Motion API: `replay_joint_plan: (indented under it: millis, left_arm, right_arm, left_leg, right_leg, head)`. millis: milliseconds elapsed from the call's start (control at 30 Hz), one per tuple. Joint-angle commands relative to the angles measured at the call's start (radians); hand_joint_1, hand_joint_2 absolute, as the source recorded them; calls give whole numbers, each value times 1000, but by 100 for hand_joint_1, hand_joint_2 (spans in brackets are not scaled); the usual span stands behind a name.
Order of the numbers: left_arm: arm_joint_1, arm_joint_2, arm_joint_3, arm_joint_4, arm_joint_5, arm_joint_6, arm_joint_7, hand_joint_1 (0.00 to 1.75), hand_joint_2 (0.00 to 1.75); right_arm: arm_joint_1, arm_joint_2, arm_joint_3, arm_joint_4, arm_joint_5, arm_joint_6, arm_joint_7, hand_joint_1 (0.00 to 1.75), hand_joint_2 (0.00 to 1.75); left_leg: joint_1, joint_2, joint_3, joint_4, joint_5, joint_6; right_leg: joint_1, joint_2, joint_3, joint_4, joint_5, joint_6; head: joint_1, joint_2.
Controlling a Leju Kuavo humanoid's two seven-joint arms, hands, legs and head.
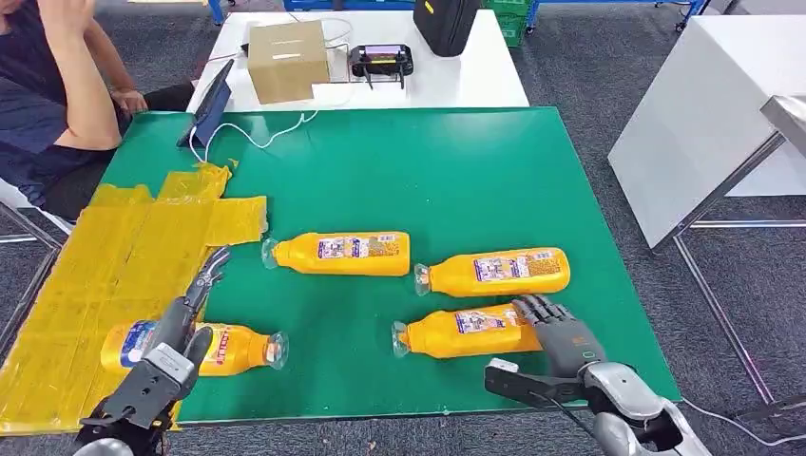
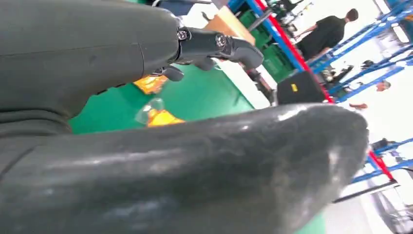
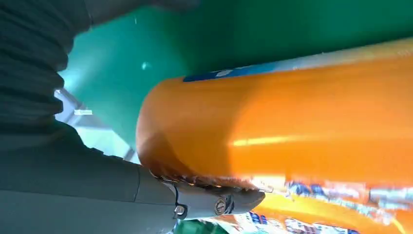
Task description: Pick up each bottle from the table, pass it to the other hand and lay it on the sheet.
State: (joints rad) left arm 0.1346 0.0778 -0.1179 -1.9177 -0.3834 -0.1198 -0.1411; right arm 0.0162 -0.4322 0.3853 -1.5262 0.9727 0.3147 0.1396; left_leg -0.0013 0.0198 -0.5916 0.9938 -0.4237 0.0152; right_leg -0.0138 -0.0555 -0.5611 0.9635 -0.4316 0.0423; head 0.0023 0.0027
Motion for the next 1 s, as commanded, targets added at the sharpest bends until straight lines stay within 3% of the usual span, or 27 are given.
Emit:
replay_joint_plan:
  millis: [33, 133, 200, 233, 267, 300, 367, 400, 433, 467, 500, 533, 600, 667, 700, 767, 800, 833, 933, 1000]
  left_arm:
    - [-115, 9, -66, 125, 36, -13, 13, 0, 0]
    - [-119, 13, -70, 139, 44, -12, 18, 0, 0]
    - [-130, 22, -82, 180, 64, -7, 14, 0, 0]
    - [-142, 7, -97, 149, 129, -21, 49, 0, 0]
    - [-142, 7, -97, 149, 129, -21, 49, 0, 0]
    - [-118, -1, -79, 136, 176, -34, 76, 0, 0]
    - [-70, 7, -59, 78, 203, -38, 94, 0, 0]
    - [-67, 8, -58, 75, 203, -39, 94, 0, 0]
    - [-42, -2, -38, 70, 240, -41, 120, 0, 0]
    - [-1, -9, -9, 60, 306, -51, 119, 0, 0]
    - [19, -10, 0, 37, 343, -60, 112, 0, 0]
    - [44, -5, 5, 4, 349, -64, 116, 0, 0]
    - [46, -5, 6, -1, 350, -66, 117, 0, 0]
    - [37, -9, 4, 1, 352, -67, 123, 0, 0]
    - [33, -9, 3, 3, 352, -67, 125, 0, 0]
    - [74, -9, 19, 4, 400, -62, 117, 0, 0]
    - [113, -3, 24, 5, 445, -93, 99, 0, 0]
    - [134, 7, 17, -1, 443, -105, 116, 0, 175]
    - [178, 5, 11, -12, 454, -118, 88, 0, 175]
    - [215, -65, -34, -65, 463, -105, 65, 0, 175]
  right_arm:
    - [43, -100, 209, 250, -54, 45, -37, 175, 175]
    - [51, -109, 223, 278, -87, 46, -32, 175, 175]
    - [56, -139, 303, 328, -144, 11, -24, 175, 175]
    - [82, -167, 449, 246, -224, -96, 142, 175, 175]
    - [82, -167, 449, 246, -224, -96, 142, 175, 175]
    - [95, -120, 387, 236, -286, -171, 166, 175, 175]
    - [73, -88, 371, 177, -337, -160, 211, 175, 175]
    - [71, -86, 371, 173, -339, -156, 216, 175, 175]
    - [104, -45, 284, 168, -438, -220, 202, 175, 175]
    - [148, 18, 183, 133, -582, -285, 152, 175, 175]
    - [168, 52, 143, 87, -666, -296, 117, 175, 175]
    - [174, 58, 153, 19, -666, -289, 173, 175, 175]
    - [176, 58, 155, 5, -667, -288, 185, 175, 175]
    - [179, 51, 155, 3, -668, -289, 185, 175, 175]
    - [179, 49, 156, 8, -668, -288, 185, 175, 175]
    - [220, 107, 75, -24, -832, -347, 64, 175, 175]
    - [227, 107, 86, -86, -743, -417, 21, 175, 175]
    - [236, 138, 71, -153, -769, -423, 11, 175, 175]
    - [251, 144, 64, -301, -768, -434, -1, 175, 175]
    - [261, 161, 32, -437, -805, -412, -25, 175, 175]
  left_leg:
    - [2, -8, 3, -2, 1, 0]
    - [2, -11, 4, -3, 2, -1]
    - [3, -10, 5, -2, 1, -1]
    - [3, -11, 16, -4, -2, 0]
    - [4, -11, 19, -4, -3, -2]
    - [5, -8, 31, -2, -10, -2]
    - [7, -6, 51, 4, -22, 0]
    - [8, -7, 47, 2, -20, 1]
    - [8, 1, 54, 1, -25, 1]
    - [8, 0, 48, 0, -24, 0]
    - [8, 1, 54, 1, -27, 1]
    - [8, 3, 60, 0, -30, 0]
    - [8, 4, 60, 0, -31, 0]
    - [8, 4, 53, 0, -31, -2]
    - [8, 8, 62, 0, -36, -2]
    - [8, 6, 62, 0, -36, -2]
    - [7, 8, 65, -1, -37, -2]
    - [8, 6, 62, -1, -36, -2]
    - [10, 9, 61, -1, -38, -2]
    - [8, 10, 52, 0, -38, -2]
  right_leg:
    - [1, -4, 13, -4, 0, -1]
    - [2, -4, 15, -5, 0, -1]
    - [2, -5, 9, -4, -1, -1]
    - [2, -6, 19, -7, -4, -1]
    - [2, -5, 22, -8, -4, -1]
    - [3, -3, 34, -8, -9, -3]
    - [3, -3, 55, -8, -21, -2]
    - [4, -2, 54, -12, -18, -3]
    - [4, 4, 60, -12, -20, -3]
    - [4, 5, 54, -13, -18, -3]
    - [4, 4, 60, -13, -21, -3]
    - [4, 6, 64, -14, -21, -2]
    - [4, 7, 64, -13, -22, -2]
    - [5, 10, 57, -12, -21, -3]
    - [4, 10, 66, -13, -24, -2]
    - [5, 10, 66, -13, -25, -1]
    - [5, 11, 68, -14, -26, 0]
    - [5, 11, 66, -14, -26, -1]
    - [6, 13, 66, -12, -28, -1]
    - [4, 16, 63, -8, -28, -1]
  head:
    - [0, 0]
    - [0, 0]
    - [0, 0]
    - [1, 0]
    - [0, 0]
    - [1, 0]
    - [0, 0]
    - [0, 0]
    - [1, 0]
    - [0, 0]
    - [1, 0]
    - [1, 0]
    - [1, 0]
    - [0, 0]
    - [0, 0]
    - [0, 0]
    - [0, 0]
    - [0, 0]
    - [0, 0]
    - [0, 0]
